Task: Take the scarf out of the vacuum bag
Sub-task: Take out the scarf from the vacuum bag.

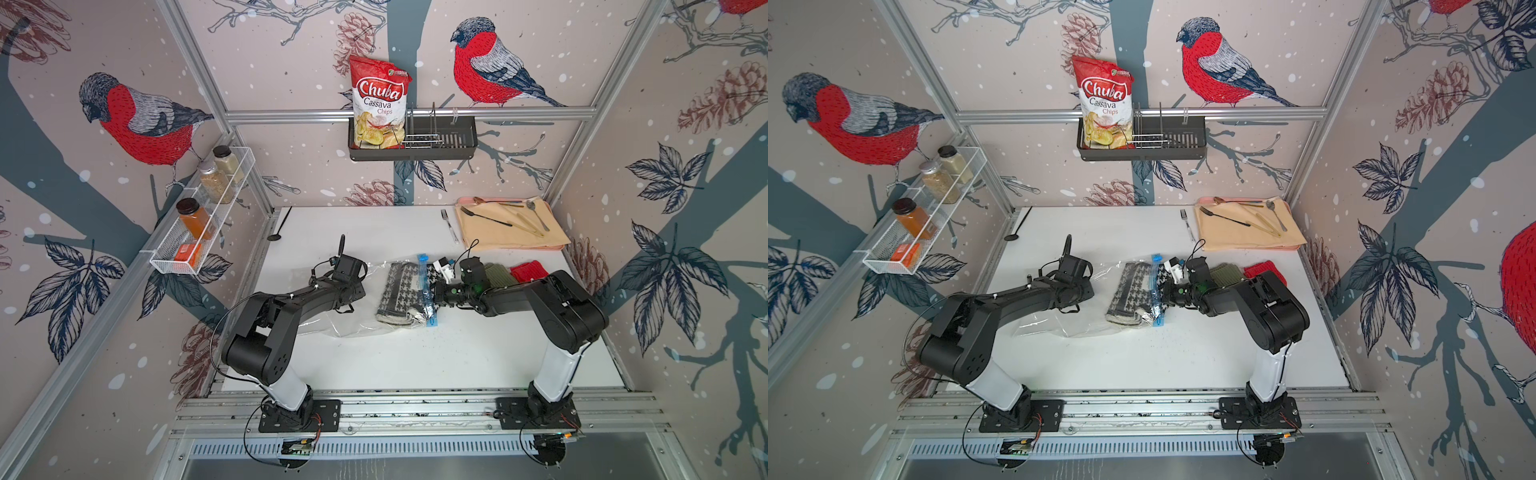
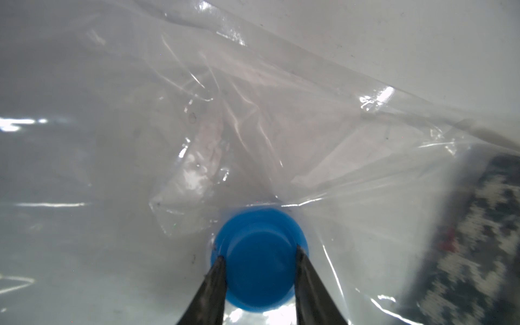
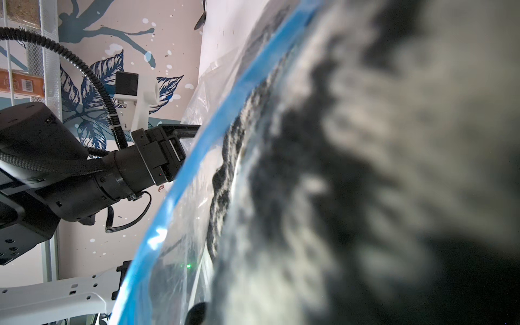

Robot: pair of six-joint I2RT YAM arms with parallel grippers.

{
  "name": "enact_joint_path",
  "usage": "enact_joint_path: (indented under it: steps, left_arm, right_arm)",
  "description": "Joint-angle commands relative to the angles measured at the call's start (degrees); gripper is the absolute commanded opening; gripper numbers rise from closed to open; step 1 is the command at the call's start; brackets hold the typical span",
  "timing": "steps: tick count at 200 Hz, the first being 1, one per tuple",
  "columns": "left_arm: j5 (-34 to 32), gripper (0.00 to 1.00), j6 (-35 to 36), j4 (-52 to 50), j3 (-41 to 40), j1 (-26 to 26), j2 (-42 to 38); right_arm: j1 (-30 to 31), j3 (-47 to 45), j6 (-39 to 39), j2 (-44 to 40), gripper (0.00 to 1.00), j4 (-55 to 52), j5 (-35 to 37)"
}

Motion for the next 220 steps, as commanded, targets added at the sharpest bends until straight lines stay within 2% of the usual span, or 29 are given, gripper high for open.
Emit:
enact_joint_path:
  steps: [1,220]
  left_arm:
    - [-2.59,0.37,-0.97,-6.19,-0.33,0.48,0.62]
    - [-3.42,0.37,-0.39,-6.68,0.27,1.23,0.81]
  right_arm:
    - [-0.24,-0.64,0.43,-1.23,0.00,2.16,-0.54]
    - [-1.87,-0.80,-3.02,-3.20,0.00,-2.05,0.20]
